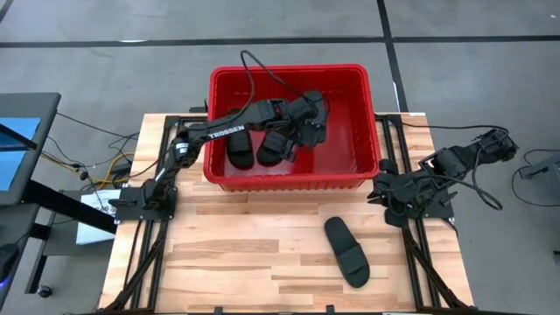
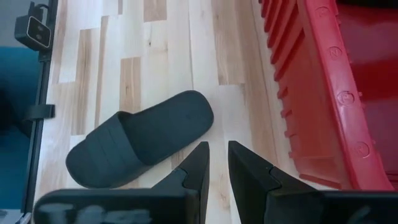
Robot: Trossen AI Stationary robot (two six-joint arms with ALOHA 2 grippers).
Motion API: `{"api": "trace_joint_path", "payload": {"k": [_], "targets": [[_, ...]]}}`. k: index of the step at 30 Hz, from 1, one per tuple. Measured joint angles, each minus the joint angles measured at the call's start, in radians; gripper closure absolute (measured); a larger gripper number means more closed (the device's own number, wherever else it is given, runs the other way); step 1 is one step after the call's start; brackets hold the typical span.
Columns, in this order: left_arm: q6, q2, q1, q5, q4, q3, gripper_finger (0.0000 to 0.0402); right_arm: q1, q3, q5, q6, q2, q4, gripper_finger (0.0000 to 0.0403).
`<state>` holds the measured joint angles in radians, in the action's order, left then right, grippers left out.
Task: Pick and place slides into bin
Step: Put the black slipper into the red bin
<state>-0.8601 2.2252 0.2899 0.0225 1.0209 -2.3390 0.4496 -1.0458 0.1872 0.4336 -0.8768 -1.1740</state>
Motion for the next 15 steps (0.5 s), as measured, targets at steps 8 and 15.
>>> {"api": "trace_joint_path", "payload": {"k": [8, 15], "targets": [[0.003, 0.020, 0.005, -0.006, 0.002, 0.005, 0.0401, -0.036, 0.000, 0.002, -0.023, 0.000, 0.000, 0.0351], [0.012, 0.020, 0.004, -0.008, 0.021, 0.006, 0.0401, -0.042, 0.000, 0.002, -0.023, 0.000, 0.000, 0.0351]]}}
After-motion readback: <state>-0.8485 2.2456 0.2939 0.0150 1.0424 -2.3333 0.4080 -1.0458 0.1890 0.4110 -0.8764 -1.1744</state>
